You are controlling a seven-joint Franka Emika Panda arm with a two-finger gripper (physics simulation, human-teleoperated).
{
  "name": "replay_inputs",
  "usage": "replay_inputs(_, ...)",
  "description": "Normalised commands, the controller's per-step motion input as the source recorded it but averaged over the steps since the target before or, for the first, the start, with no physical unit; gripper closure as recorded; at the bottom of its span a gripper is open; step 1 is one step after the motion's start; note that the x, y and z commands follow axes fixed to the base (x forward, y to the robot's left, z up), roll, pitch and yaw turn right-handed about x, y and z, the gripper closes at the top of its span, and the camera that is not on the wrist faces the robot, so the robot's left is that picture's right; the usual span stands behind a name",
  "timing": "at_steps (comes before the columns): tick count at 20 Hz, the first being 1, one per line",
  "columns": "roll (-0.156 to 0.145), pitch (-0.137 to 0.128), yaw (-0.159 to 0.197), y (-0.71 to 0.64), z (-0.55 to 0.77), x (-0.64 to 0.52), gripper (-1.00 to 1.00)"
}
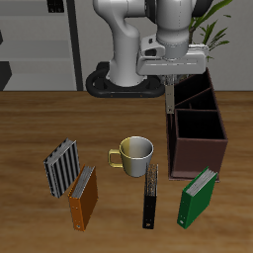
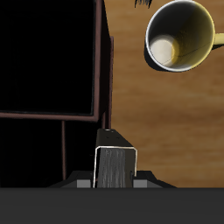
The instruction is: Place the yellow book into the left desk caddy's front compartment and place the orange book into the left desk caddy's left compartment and place the black book into the left desk caddy's back compartment
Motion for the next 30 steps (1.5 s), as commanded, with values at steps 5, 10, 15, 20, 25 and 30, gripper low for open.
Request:
replay_inputs(5,0.000,-0.010,0.004,0.09,-0.01,0.09,1.00)
replay_inputs(10,-0.010,0.003,-0.017,0.11,-0.15,0.01,1.00)
replay_inputs(15,-0.052,-0.044,0.009,0.01,-0.11,-0.27,1.00)
replay_inputs(20,0.019,-0.022,0.010,0.15,0.02,-0.04,1.00)
replay_inputs(25,0.016,-0.035,0.003,0.16,0.17,0.05,1.00)
replay_inputs(30,0.016,-0.007,-0.005,0.13,0.05,0.09,1.00)
